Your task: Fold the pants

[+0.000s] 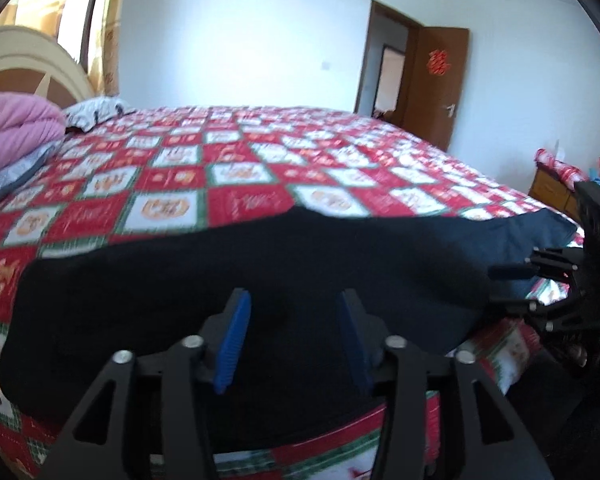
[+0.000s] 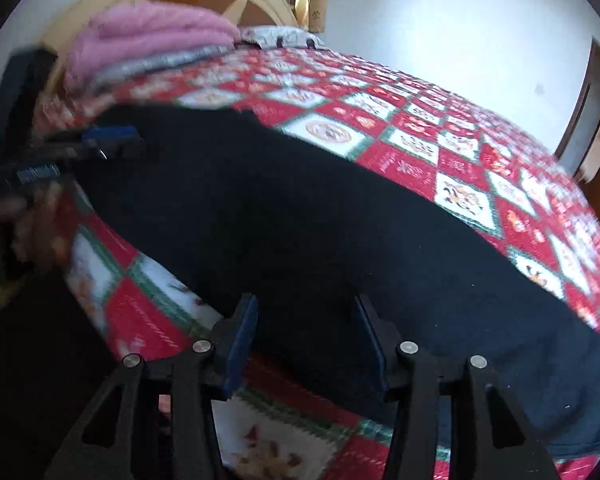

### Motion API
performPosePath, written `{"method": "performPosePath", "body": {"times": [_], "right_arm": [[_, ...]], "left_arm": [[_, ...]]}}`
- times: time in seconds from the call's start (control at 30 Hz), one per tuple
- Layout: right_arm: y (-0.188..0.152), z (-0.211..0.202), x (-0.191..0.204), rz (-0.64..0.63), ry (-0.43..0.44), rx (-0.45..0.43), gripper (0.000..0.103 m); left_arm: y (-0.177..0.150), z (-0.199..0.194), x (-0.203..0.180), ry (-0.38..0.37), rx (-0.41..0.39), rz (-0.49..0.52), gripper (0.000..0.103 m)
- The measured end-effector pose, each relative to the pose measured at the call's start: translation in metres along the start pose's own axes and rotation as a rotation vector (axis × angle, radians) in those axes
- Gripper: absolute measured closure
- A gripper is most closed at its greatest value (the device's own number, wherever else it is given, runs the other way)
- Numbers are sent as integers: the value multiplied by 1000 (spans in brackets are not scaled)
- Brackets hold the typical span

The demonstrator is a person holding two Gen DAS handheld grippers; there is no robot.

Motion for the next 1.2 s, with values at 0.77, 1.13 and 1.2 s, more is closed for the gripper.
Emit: {"method": "performPosePath", "body": {"times": [0.77, 1.13, 1.2], "right_arm": [[15, 0, -45, 235, 156, -17, 52], [129, 99, -32, 481, 543, 87, 53], [135, 121, -27, 521, 563, 129, 54]], "left_arm": [[15, 9, 29, 54, -21, -84, 28], [-6, 34, 24, 113, 30, 9, 27], [-5, 33, 25, 98, 29, -9, 26]]}}
Point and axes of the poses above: each gripper's, at about its wrist camera, not at the fingertips, and z roughly the way its jaws point, x to its left, y to its top, the point moved 9 cm from there along z, roughly the way its jaws point, and after that the axes turned 10 degrees about -z, right-handed, at the moved point
